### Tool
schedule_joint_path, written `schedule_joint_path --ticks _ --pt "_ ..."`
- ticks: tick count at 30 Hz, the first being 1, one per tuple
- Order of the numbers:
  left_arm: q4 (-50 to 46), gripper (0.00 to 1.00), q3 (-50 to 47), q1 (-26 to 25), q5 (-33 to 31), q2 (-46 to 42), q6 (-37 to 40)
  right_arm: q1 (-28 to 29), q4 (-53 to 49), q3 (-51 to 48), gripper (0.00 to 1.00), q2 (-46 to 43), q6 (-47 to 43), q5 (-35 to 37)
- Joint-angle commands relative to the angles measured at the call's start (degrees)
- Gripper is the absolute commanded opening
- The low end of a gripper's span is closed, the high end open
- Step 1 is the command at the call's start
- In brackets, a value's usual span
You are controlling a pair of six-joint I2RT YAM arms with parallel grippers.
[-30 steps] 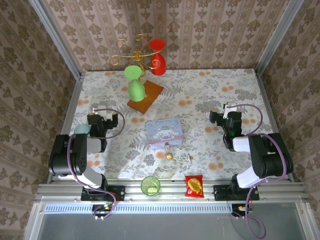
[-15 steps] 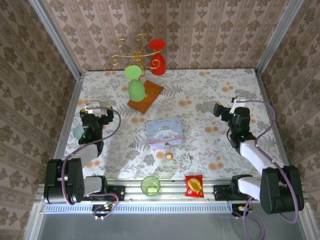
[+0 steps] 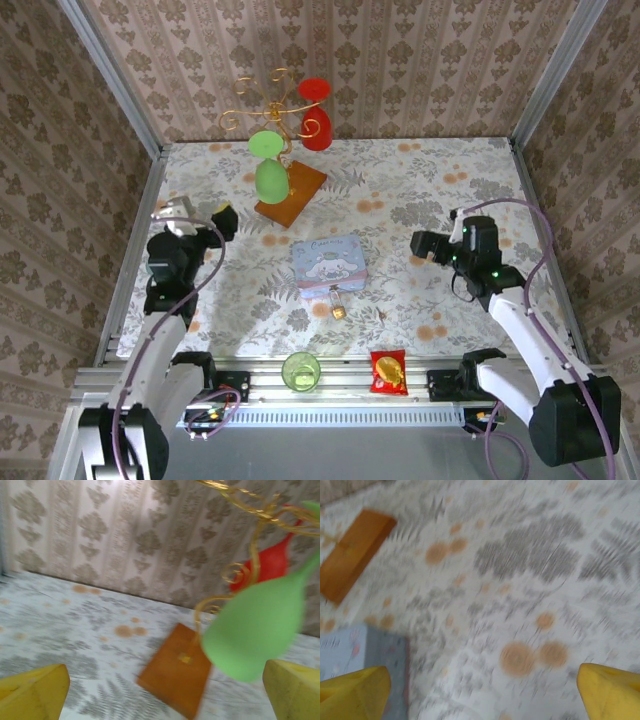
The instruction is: Unlock the padlock with the key
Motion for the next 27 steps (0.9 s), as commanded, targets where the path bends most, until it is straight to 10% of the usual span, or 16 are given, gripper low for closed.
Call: schedule_joint_path --ticks 1,11,27 --pt "-9.54 1.00 -1.07 -4.41 8.63 -3.39 -8.16 6.79 -10.23 -0.55 0.93 -1.35 4.77 0.08" --pt "-19.34 1.00 -4.85 -25.16 4.51 -11.74 -12.31 27.80 -5.05 -6.25 0.66 4.72 13.67 10.12" --pt "-19.75 1.00 -7.20 -41.88 -5.38 -11.77 -15.12 38.85 -1.28 -7.05 0.39 16.37 18.84 12.56"
